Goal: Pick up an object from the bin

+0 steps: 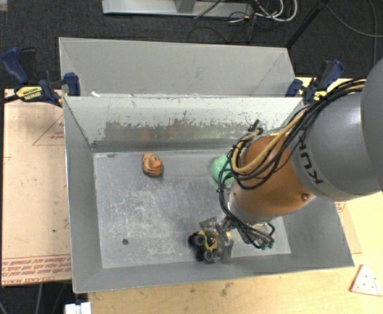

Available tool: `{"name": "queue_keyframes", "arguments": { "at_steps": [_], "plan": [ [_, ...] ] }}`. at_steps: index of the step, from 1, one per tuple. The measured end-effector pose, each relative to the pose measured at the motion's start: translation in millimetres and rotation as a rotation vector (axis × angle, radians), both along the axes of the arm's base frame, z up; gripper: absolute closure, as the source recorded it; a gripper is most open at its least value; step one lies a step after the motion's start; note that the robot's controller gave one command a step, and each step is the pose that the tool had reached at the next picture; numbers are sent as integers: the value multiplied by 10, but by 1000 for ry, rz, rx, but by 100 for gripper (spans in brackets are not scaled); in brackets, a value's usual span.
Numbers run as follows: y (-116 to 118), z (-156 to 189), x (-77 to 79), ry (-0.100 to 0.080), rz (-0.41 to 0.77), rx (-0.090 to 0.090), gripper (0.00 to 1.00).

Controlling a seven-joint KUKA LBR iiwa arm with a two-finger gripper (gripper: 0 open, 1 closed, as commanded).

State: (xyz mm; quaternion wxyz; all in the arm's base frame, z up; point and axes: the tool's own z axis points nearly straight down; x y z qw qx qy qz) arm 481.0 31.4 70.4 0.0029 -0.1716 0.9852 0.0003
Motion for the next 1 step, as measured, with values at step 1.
{"name": "queue_keyframes", "arguments": {
  "at_steps": [1],
  "plan": [
    [0,13,-2,1,0,0,100]
  ]
}}
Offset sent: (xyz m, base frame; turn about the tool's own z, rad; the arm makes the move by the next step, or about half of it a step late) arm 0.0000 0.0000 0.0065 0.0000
